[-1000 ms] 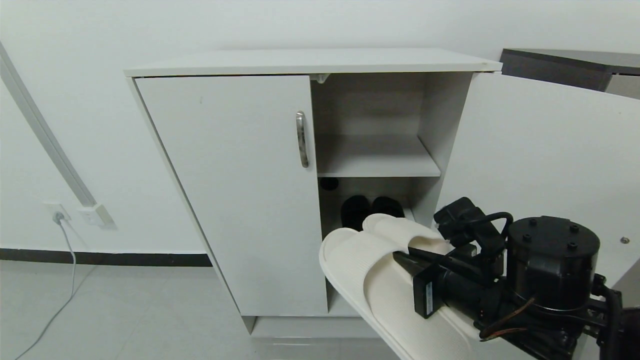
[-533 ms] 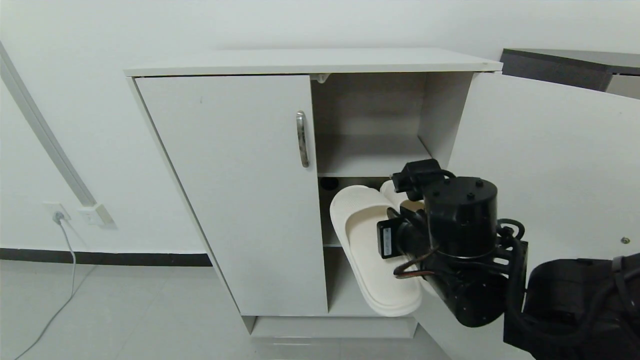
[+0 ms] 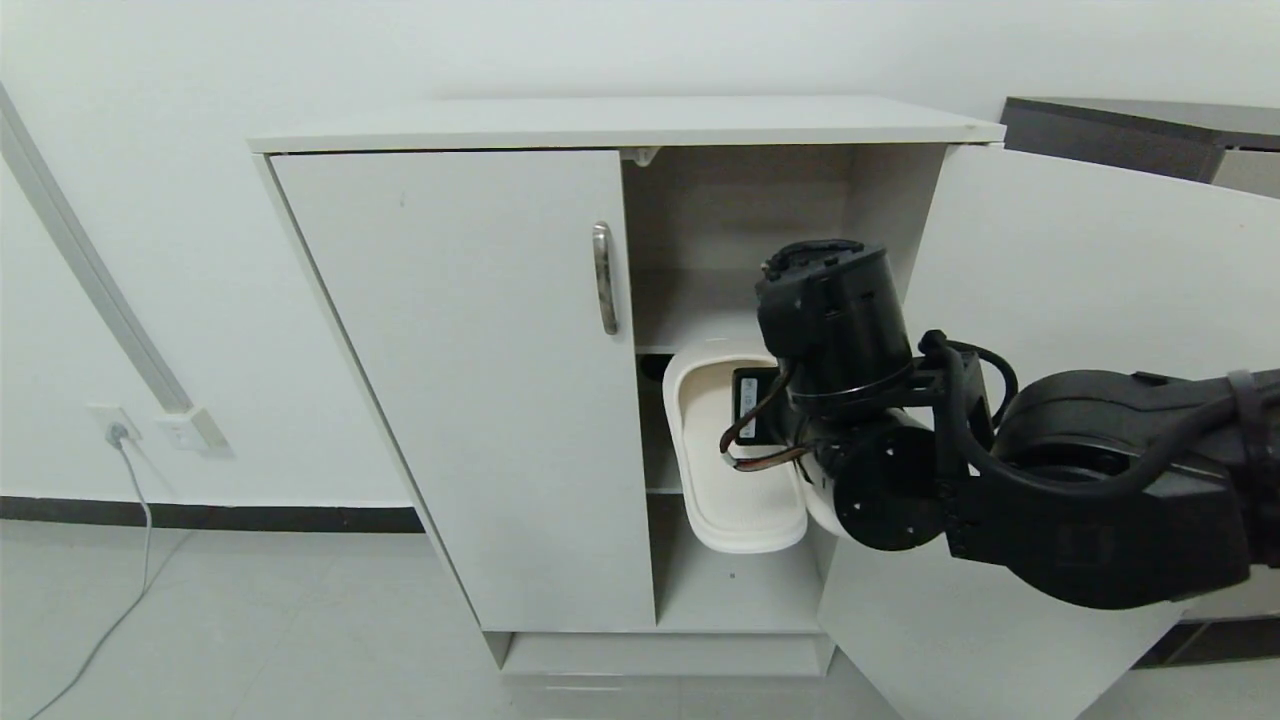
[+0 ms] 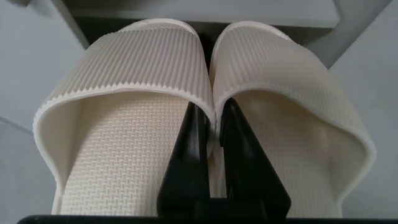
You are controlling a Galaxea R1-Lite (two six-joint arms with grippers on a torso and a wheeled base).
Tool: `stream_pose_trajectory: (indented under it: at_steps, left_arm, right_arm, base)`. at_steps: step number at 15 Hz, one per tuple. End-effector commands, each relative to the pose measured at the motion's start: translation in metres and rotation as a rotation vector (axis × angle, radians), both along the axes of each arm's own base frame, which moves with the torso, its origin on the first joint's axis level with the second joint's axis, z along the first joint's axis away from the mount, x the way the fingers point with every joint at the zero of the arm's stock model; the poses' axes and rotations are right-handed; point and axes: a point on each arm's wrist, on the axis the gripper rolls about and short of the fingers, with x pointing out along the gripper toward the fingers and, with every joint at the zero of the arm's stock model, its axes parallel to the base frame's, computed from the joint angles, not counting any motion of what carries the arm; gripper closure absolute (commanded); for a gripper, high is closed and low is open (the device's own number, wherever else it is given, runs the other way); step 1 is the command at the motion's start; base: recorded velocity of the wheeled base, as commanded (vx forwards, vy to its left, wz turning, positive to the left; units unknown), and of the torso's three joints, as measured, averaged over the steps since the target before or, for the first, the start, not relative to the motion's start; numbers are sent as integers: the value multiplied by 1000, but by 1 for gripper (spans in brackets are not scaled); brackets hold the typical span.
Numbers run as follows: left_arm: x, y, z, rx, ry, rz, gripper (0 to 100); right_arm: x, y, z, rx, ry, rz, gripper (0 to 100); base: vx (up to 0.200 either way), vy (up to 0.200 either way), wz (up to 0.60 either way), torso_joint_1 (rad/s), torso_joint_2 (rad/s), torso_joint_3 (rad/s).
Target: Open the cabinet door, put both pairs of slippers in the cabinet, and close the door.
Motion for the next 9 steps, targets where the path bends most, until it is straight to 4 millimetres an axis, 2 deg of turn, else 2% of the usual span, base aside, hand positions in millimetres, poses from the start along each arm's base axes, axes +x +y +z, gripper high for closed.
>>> stream_pose_trajectory:
  at_steps: [1,7,9]
  left_arm:
    - [0,0,0,0,1,1,100]
    - [0,0,0,2,3,0,100]
    - [0,0,0,2,1,0,100]
  right_arm:
    - [3,4,-1,-1,-1,-4,100]
    - [3,4,3,-1,-10,-3,100]
    - [3,4,4,-5,-13,-3,100]
  base:
    - [0,0,0,0,0,0]
    - [0,0,0,0,0,0]
    - [200,0,0,-2,2,0]
